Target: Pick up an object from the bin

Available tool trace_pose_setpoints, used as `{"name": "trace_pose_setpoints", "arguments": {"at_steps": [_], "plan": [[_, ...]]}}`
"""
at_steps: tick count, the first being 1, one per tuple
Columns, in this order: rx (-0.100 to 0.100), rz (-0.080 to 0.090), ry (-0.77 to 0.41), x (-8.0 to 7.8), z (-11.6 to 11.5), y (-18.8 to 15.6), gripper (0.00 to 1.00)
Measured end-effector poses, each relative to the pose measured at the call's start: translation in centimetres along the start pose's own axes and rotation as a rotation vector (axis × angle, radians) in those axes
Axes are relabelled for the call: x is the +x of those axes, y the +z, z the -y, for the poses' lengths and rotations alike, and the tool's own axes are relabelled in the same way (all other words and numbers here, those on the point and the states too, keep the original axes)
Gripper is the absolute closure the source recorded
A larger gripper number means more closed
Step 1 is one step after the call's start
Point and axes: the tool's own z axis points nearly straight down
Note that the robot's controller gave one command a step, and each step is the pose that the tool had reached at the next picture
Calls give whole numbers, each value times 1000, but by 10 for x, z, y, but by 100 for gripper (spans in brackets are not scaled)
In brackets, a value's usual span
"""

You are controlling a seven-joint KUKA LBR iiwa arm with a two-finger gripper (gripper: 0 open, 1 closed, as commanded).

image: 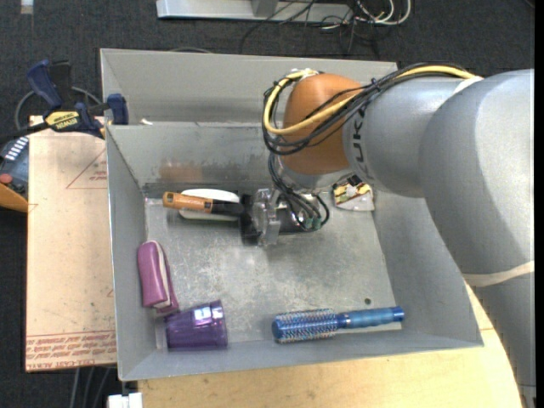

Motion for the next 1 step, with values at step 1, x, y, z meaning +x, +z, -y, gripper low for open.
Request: {"name": "trace_pose_setpoints", "arguments": {"at_steps": [1], "plan": [[1,2,3,3,-14,0,100]]}}
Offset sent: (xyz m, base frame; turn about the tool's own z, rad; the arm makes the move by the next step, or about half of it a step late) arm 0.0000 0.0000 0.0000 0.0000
